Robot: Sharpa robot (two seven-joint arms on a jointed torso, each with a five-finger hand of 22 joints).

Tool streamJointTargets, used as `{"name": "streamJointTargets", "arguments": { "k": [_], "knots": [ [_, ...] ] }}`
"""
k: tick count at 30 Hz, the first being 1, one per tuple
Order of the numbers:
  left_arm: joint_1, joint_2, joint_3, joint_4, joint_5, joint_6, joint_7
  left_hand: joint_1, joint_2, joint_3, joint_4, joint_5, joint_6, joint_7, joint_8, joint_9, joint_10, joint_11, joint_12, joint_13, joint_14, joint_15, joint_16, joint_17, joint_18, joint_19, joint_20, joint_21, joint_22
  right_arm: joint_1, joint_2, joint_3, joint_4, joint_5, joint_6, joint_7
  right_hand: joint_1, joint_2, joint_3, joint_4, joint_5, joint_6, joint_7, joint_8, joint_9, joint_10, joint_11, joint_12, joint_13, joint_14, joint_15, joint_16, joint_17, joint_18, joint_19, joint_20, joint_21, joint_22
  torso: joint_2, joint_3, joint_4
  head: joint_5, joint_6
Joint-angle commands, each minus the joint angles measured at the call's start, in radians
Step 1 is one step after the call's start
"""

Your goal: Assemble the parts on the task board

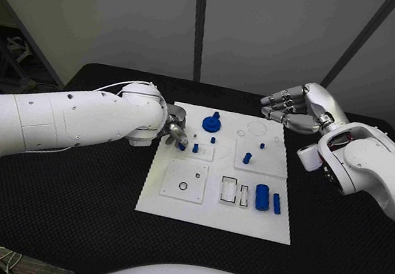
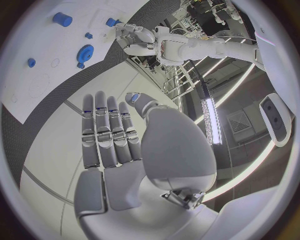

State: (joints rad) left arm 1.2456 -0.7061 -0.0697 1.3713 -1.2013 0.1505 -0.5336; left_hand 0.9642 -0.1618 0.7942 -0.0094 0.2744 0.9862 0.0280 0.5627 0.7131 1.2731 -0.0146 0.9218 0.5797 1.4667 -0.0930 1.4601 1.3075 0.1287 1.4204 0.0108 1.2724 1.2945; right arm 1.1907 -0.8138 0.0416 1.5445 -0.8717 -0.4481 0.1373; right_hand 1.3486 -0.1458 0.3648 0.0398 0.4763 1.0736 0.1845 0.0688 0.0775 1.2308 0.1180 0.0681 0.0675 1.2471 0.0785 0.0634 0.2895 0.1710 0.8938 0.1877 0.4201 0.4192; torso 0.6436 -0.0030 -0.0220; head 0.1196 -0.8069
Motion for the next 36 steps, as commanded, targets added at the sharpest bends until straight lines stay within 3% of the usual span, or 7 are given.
{"name": "streamJointTargets", "arguments": {
  "k": [1,36],
  "knots": [
    [-0.003,0.004,-0.003,-0.003,0.001,0.043,-0.008,-0.021,-0.001,0.029,-0.04,-0.009,0.003,-0.01,0.005,-0.003,0.041,-0.037,0.008,0.006,0.058,-0.011,0.003,0.063,-0.051,0.007,-0.001,0.007,0.003,0.001,-0.001,0.001,0.004,-0.003,0.003,0.006,-0.005,0.002,-0.003,-0.004,0.006,-0.004,0.002,-0.002,-0.001,-0.007,0.003,-0.002,-0.001,-0.007,-0.001,0.001,-0.002,0.01,0.005,0.001,-0.006,-0.002,0.0,-0.0005,-0.0005,-0.001,0.001],
    [-0.003,0.01,-0.003,-0.014,0.008,0.016,-0.004,-0.149,0.008,-0.089,0.057,-0.016,0.051,-0.022,0.004,-0.039,0.067,-0.046,0.063,0.074,0.059,-0.018,0.004,0.067,-0.061,0.03,-0.009,0.039,0.039,0.001,-0.003,0.001,0.003,-0.015,0.001,0.002,-0.006,0.002,-0.003,-0.004,0.008,-0.004,0.002,-0.002,-0.001,-0.008,0.003,-0.002,-0.001,-0.007,-0.001,0.0,-0.003,0.01,0.006,0.001,-0.007,-0.002,0.0,-0.0003,0.0002,-0.006,0.001]
  ]
}}
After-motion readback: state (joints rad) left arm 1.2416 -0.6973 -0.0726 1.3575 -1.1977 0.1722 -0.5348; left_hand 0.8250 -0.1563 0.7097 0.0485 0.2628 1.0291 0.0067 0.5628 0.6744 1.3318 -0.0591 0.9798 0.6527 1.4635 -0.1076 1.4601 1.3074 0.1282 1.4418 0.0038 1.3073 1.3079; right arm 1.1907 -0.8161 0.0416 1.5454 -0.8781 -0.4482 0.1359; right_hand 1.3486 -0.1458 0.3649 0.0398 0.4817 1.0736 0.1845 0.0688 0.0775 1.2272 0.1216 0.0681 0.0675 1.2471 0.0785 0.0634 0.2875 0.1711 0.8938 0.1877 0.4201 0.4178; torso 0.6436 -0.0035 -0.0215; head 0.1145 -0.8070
